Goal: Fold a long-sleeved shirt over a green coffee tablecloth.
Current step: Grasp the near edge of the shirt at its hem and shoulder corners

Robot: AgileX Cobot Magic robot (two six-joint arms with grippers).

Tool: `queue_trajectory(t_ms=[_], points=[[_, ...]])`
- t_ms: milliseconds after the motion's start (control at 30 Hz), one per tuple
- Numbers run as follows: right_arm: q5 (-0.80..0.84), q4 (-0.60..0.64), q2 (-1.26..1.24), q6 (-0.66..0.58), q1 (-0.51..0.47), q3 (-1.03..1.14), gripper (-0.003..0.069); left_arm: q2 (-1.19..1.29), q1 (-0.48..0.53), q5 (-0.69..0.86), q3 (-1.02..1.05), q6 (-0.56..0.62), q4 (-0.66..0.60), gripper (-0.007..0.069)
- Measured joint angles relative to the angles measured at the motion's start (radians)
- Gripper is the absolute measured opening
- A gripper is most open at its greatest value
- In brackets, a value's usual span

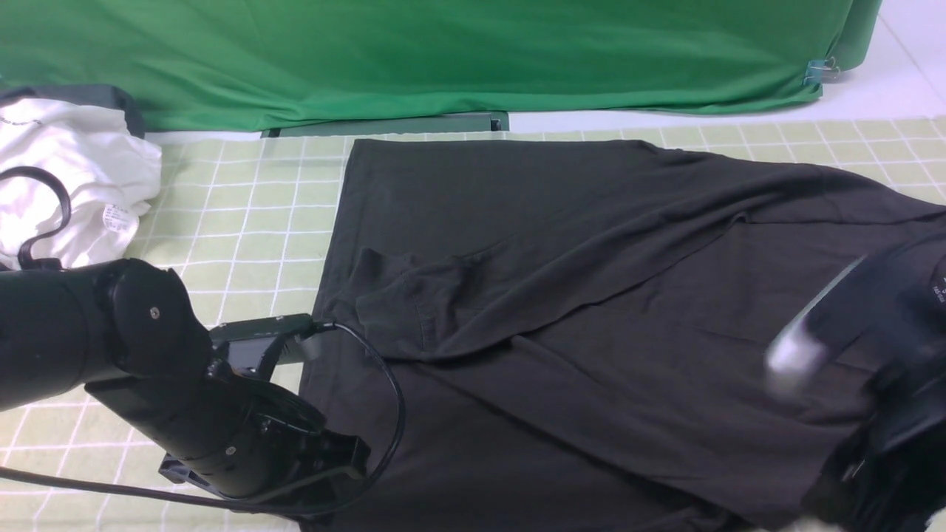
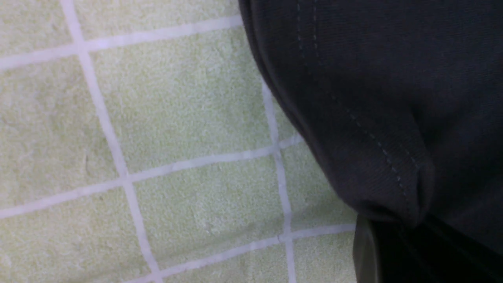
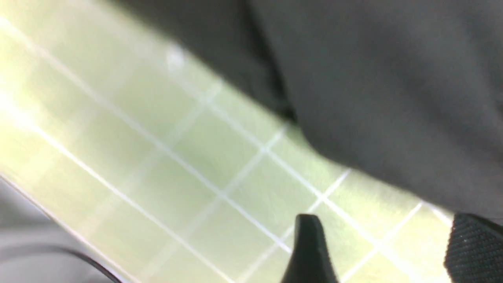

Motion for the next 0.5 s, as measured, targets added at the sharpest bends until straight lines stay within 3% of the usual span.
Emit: queue_trajectory(t_ms=[200, 500], points=[[-0.091, -0.276, 0.184, 0.157, 0.146, 0.011, 0.0444, 0.0, 0.0, 0.004, 0.0, 0.004, 0.0, 0.0029], [-0.153, -0.354, 0.367, 0.198, 0.16, 0.011, 0.0444, 0.0, 0.001, 0.007, 0.0, 0.004, 0.0, 0.0029]])
